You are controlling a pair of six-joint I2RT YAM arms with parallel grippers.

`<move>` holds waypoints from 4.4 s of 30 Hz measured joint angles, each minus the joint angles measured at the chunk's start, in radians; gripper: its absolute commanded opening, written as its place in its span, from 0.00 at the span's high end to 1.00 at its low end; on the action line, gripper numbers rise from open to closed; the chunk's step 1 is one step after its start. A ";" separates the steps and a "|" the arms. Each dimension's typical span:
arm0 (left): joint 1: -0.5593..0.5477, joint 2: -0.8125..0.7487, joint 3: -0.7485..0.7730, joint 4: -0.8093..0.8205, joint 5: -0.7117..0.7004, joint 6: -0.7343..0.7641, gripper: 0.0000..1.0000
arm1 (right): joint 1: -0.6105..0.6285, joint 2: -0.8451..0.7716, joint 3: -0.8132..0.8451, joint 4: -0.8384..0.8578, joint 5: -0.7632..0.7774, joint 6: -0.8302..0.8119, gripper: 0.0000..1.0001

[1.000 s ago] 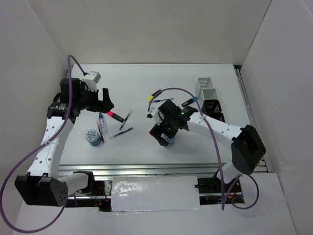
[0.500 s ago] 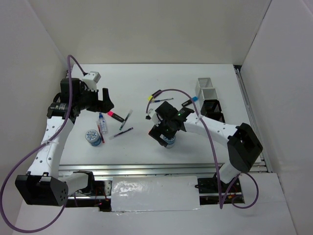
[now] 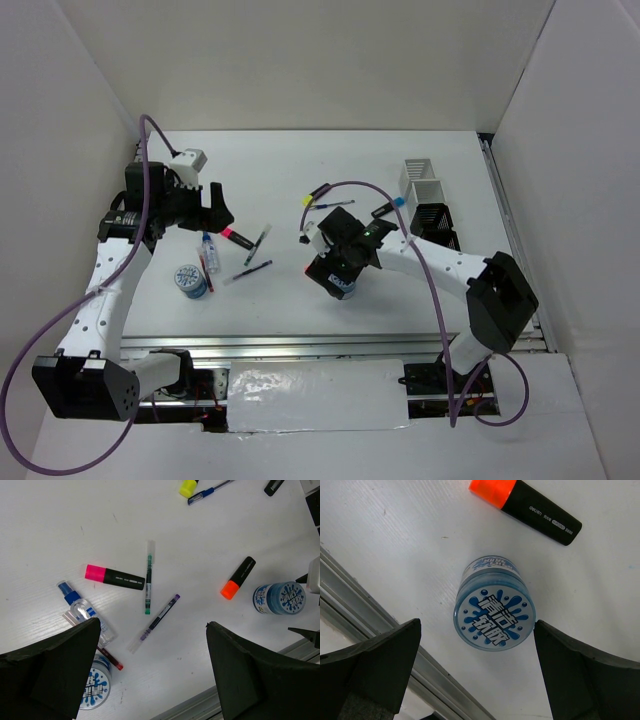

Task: Sort the stationery into containers
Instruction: Pick up the stationery from the center of the board, then place the stationery in the storage box.

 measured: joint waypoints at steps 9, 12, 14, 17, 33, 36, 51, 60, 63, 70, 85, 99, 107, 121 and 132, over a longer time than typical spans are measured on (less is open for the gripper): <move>0.002 0.000 -0.006 0.004 0.003 0.000 0.01 | 0.006 -0.013 0.000 -0.003 0.019 0.000 0.00; 0.002 0.000 -0.008 0.004 0.005 0.000 0.01 | 0.006 -0.011 0.000 -0.003 0.019 -0.003 0.00; 0.002 0.000 -0.008 0.004 0.005 0.000 0.01 | 0.006 -0.002 0.000 -0.003 0.019 -0.005 0.00; 0.002 0.000 -0.008 0.005 0.006 0.000 0.01 | 0.000 0.020 0.000 -0.001 0.019 -0.011 0.00; 0.002 0.000 -0.008 0.007 0.006 0.000 0.01 | -0.032 0.064 0.000 0.005 -0.023 -0.036 0.14; 0.002 0.001 -0.008 0.007 0.006 0.000 0.01 | -0.036 0.067 -0.001 0.008 -0.032 -0.038 0.07; 0.002 0.008 -0.024 0.016 0.006 0.000 0.01 | -0.052 -0.066 -0.214 0.205 -0.035 -0.011 0.01; 0.002 0.007 -0.048 0.032 0.006 0.000 0.01 | -0.061 -0.204 -0.351 0.384 -0.047 0.005 0.00; 0.002 0.007 -0.048 0.033 0.007 0.000 0.01 | -0.062 -0.207 -0.375 0.432 -0.055 0.007 0.00; 0.002 0.007 -0.049 0.036 0.006 0.000 0.01 | -0.063 -0.210 -0.391 0.476 -0.064 0.008 0.01; 0.002 0.007 -0.064 0.042 0.006 0.000 0.01 | -0.069 -0.209 -0.391 0.483 -0.080 0.007 0.28; 0.002 0.007 -0.068 0.047 0.006 0.000 0.01 | -0.089 -0.206 -0.369 0.444 -0.102 0.006 0.55; 0.002 0.008 -0.068 0.048 0.008 0.003 0.01 | -0.145 -0.224 -0.240 0.333 -0.136 -0.004 0.61; 0.002 0.009 -0.068 0.047 0.025 0.006 0.01 | -0.584 -0.140 0.219 0.287 -0.102 -0.076 0.64; 0.002 0.020 -0.068 0.048 0.025 0.007 0.01 | -0.793 0.138 0.454 0.303 -0.146 -0.055 0.64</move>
